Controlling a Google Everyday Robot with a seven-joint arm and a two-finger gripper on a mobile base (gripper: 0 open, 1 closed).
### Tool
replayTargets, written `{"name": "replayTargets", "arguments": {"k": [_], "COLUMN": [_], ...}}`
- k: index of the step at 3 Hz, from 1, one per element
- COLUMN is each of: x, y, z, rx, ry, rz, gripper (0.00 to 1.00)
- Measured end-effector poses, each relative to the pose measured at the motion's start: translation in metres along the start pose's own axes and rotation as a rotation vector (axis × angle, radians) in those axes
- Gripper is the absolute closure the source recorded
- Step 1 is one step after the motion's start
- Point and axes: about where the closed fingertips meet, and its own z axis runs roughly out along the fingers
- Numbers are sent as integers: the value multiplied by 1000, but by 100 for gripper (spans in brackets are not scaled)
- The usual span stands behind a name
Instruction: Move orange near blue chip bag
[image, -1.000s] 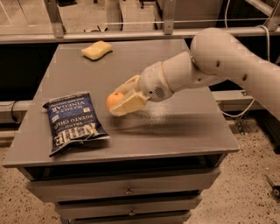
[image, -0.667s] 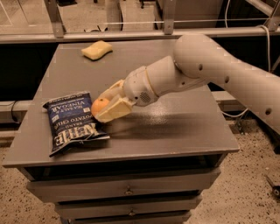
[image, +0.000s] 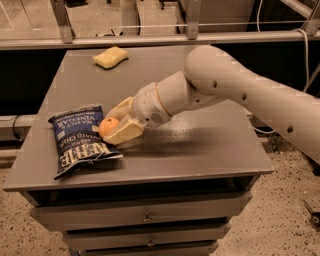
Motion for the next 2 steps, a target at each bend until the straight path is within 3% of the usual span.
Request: {"name": "replayTargets", "arguments": {"k": [1, 2], "x": [3, 2], "y": [-5, -6], "z": [-4, -6], "rx": [23, 29], "ry": [15, 17], "rz": [-27, -44], "gripper": [12, 0]}}
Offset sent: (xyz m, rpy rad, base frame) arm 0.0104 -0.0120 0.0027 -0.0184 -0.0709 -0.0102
